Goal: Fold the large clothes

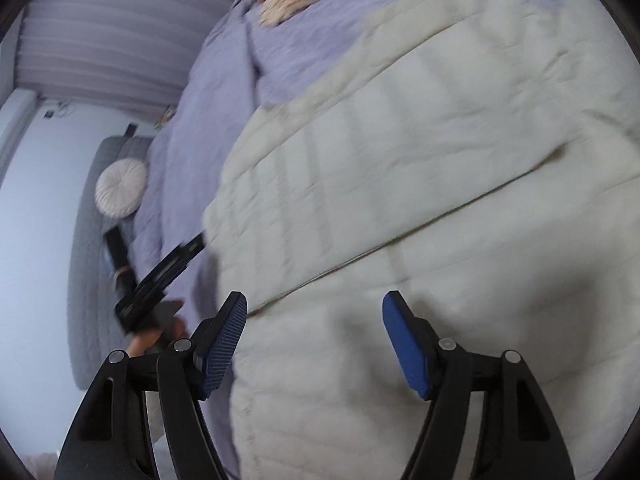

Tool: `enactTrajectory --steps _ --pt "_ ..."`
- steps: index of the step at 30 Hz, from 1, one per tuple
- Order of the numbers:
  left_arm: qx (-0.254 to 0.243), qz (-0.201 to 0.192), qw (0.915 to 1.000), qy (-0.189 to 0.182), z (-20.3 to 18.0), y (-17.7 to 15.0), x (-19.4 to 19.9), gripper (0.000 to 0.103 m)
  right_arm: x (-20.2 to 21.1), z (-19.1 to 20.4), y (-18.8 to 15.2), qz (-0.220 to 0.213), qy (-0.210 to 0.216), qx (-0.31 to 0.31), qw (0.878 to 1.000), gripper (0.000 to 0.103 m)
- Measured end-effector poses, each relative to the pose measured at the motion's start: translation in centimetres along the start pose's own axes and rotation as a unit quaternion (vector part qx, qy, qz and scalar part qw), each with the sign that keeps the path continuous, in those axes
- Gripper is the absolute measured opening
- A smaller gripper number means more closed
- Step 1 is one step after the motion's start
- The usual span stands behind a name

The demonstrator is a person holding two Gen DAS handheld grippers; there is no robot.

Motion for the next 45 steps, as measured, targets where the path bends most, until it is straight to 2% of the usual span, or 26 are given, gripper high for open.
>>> enactTrajectory --steps 1,2,5,7,9,10,11,14,18,21,24,25,26,27,28,31,34,36,38,40,42,43,44,45 --pt "0.003 0.003 1.0000 -0.004 -0.1 0.1 -0.1 0.103 -1.9 1.7 -1.5 0.021 0.019 0.010 1.000 0.064" --pt "0.005 0.005 1.0000 -0.007 -0.2 0.3 -0.3 0.103 -3.9 3.1 -2.9 0.038 0.032 0.019 0.999 0.052" --pt "0.000 0.016 0.9998 -0.011 -0.2 0.5 -0.8 0.103 -9.6 5.8 -5.7 0.068 0.057 0.017 0.996 0.043" --pt "0.002 0.025 0.9996 -0.016 -0.1 0.4 -1.1 0.103 -12.1 6.6 -6.2 0.057 0.050 0.016 0.997 0.042" --pt "0.006 0.030 0.9994 -0.018 -0.1 0.2 -1.5 0.103 -13.6 6.8 -6.1 0.039 0.048 0.004 0.998 0.035" --pt "0.007 0.030 0.9994 -0.015 0.1 0.1 -1.6 0.103 -14.2 6.9 -6.0 0.035 0.052 -0.003 0.998 0.020" --pt "0.008 0.031 0.9994 -0.013 0.1 0.0 -1.8 0.103 -14.9 7.0 -6.0 0.035 0.054 -0.006 0.998 0.011" --pt "0.015 0.035 0.9992 -0.012 0.0 -0.1 -2.4 0.103 -16.1 7.7 -6.5 0.046 0.071 0.011 0.996 0.008" --pt "0.017 0.032 0.9994 0.001 0.0 -0.2 -2.8 0.103 -16.9 8.4 -6.8 0.072 0.092 0.025 0.993 0.008" --pt "0.019 0.024 0.9995 0.008 0.3 0.1 -1.8 0.103 -16.2 8.2 -6.9 0.096 0.057 0.058 0.992 0.008" --pt "0.007 0.003 0.9999 0.014 0.7 0.6 -0.1 0.103 -11.9 6.4 -6.1 0.098 0.035 0.076 0.992 0.010" --pt "0.006 -0.002 0.9998 0.017 0.9 0.7 0.4 0.103 -10.0 5.0 -5.5 0.090 0.022 0.070 0.993 0.023" --pt "0.007 -0.005 0.9998 0.018 1.0 0.8 0.8 0.103 -8.1 3.4 -4.8 0.080 0.008 0.056 0.995 0.048" --pt "0.009 -0.009 0.9998 0.017 1.0 0.8 1.2 0.103 -6.2 1.6 -4.0 0.066 0.001 0.034 0.997 0.056" --pt "0.010 -0.012 0.9997 0.019 0.9 0.9 1.5 0.103 -4.4 -0.1 -3.0 0.049 -0.006 0.009 0.999 0.058" --pt "0.009 -0.022 0.9996 0.017 0.3 1.3 2.4 0.103 0.3 -4.3 0.7 -0.006 -0.066 -0.025 0.997 0.058" --pt "-0.003 -0.027 0.9993 0.028 -0.3 1.2 2.7 0.103 3.5 -5.9 5.0 -0.051 -0.099 -0.009 0.994 0.058" --pt "-0.005 -0.019 0.9991 0.039 -0.6 0.8 2.4 0.103 4.5 -7.6 6.6 -0.056 -0.141 -0.012 0.988 0.058" --pt "0.005 -0.013 0.9991 0.039 -0.6 0.5 2.3 0.103 5.3 -9.8 7.1 -0.046 -0.173 -0.067 0.982 0.058" --pt "0.014 -0.014 0.9990 0.040 -0.7 0.4 2.3 0.103 6.1 -11.5 6.6 -0.052 -0.181 -0.099 0.977 0.058" --pt "0.010 -0.007 0.9990 0.044 -1.2 0.1 1.8 0.103 6.0 -12.4 6.8 -0.060 -0.167 -0.108 0.978 0.058" --pt "0.003 -0.002 0.9986 0.053 -1.5 -0.1 1.5 0.103 6.1 -13.2 6.9 -0.063 -0.156 -0.108 0.980 0.048" --pt "-0.006 -0.002 0.9980 0.062 -1.6 -0.2 1.3 0.103 5.1 -13.1 7.4 -0.063 -0.153 -0.101 0.981 0.015" --pt "-0.014 -0.004 0.9974 0.071 -1.7 -0.4 1.1 0.103 4.3 -12.8 8.1 -0.065 -0.160 -0.085 0.981 0.005"
Point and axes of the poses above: each gripper's, at about its wrist camera, not at the fingertips, and x roughly against the way its jaws point, z to its left, y to its top, the point moved 4 cm from there along -x, roughly the way its jaws point, and after that the axes turned 13 degrees about -z, right-handed, at the moved point
